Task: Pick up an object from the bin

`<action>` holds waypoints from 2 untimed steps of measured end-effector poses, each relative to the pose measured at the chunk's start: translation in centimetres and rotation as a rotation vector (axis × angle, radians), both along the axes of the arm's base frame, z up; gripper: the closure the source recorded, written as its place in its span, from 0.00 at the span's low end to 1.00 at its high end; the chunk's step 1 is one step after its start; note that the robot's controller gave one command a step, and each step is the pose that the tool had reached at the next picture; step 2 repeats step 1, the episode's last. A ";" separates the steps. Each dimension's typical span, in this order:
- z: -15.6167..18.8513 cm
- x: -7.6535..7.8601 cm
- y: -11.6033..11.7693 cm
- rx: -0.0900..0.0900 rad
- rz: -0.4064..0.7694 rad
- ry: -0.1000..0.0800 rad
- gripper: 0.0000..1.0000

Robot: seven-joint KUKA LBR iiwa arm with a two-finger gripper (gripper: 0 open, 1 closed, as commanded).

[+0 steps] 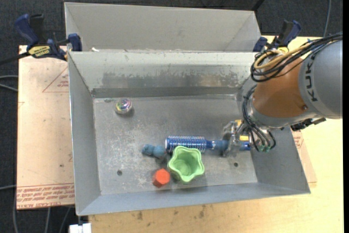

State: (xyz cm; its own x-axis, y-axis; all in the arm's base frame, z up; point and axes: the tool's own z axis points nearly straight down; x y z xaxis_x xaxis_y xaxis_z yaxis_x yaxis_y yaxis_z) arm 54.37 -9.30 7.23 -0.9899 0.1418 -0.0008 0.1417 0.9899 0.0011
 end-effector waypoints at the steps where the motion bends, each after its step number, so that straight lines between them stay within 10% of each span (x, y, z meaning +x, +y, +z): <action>1: 14.1 -3.8 0.9 -0.003 0.056 -0.009 1.00; 2: 14.1 -3.8 0.9 -0.003 0.056 -0.009 1.00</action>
Offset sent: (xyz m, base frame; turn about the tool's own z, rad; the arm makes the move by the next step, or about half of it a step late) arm -0.0392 0.0088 0.1375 -0.0569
